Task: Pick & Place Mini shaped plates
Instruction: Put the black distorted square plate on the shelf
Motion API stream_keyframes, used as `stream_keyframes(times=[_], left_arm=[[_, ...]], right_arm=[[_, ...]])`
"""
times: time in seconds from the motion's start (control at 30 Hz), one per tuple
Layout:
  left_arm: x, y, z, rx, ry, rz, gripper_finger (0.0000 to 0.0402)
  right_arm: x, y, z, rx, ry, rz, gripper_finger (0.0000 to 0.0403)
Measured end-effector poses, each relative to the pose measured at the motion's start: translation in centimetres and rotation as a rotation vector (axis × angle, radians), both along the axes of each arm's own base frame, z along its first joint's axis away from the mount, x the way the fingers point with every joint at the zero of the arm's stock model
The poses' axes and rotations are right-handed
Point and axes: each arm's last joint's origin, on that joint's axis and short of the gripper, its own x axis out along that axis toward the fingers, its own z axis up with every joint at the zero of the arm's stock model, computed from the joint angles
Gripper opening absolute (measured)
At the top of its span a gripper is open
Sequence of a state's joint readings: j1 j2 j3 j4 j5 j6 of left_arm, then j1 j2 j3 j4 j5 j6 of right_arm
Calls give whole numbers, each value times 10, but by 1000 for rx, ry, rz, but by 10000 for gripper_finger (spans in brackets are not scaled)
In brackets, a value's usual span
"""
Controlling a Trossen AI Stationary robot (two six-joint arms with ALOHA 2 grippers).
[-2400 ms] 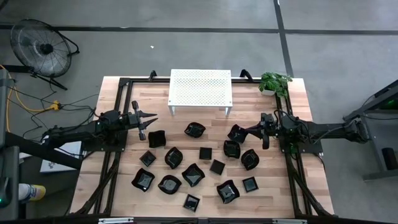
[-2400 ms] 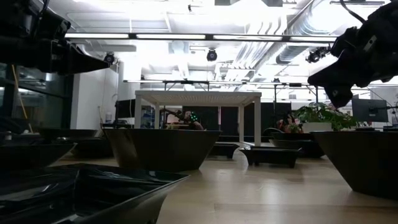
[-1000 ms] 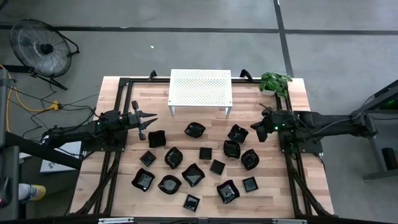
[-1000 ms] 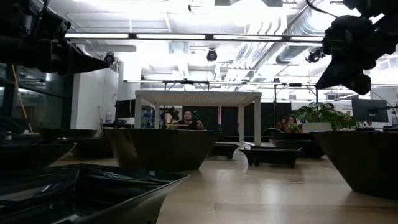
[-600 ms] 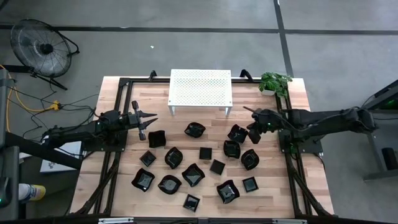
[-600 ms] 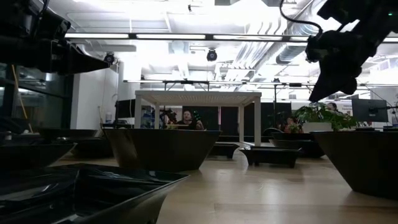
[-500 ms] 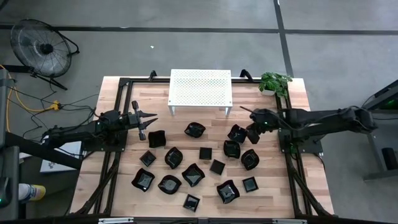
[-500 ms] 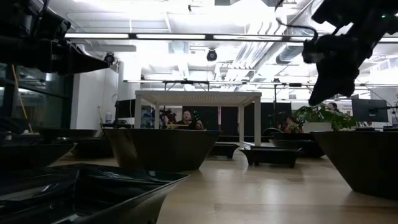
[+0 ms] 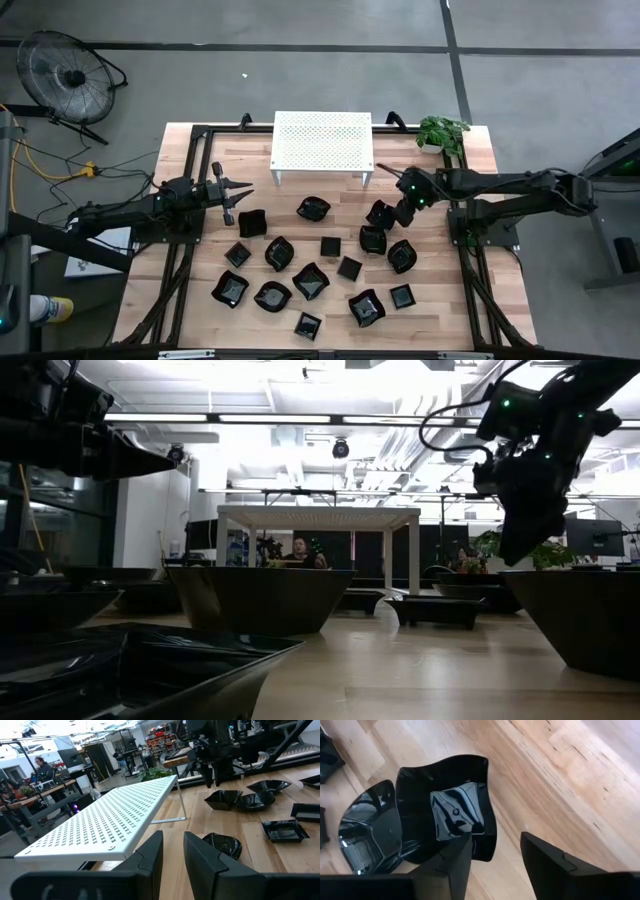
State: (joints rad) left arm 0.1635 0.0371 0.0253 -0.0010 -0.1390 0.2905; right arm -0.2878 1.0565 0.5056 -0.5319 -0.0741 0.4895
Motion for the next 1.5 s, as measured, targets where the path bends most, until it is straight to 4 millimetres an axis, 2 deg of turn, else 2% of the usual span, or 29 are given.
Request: stream_keyframes(times=[0.23,0.43,0.63,0.93,1.33,1.5], left_arm=[[0,0,0,0,0,0,74],[0,0,0,0,0,0,74],[0,0,0,0,-2,0,74],[0,0,0,0,-2,0,74],[0,0,0,0,-2,0,74],[0,0,0,0,-2,0,74]], right_arm=[[-1,-11,1,29,-45,25,176],[7,-17,5,5,-42,61,166],[23,-24,5,27,65,109,156],[41,-31,-8,111,248,131,154],[46,-31,-16,170,263,173,153],[46,-31,-16,167,263,183,133]])
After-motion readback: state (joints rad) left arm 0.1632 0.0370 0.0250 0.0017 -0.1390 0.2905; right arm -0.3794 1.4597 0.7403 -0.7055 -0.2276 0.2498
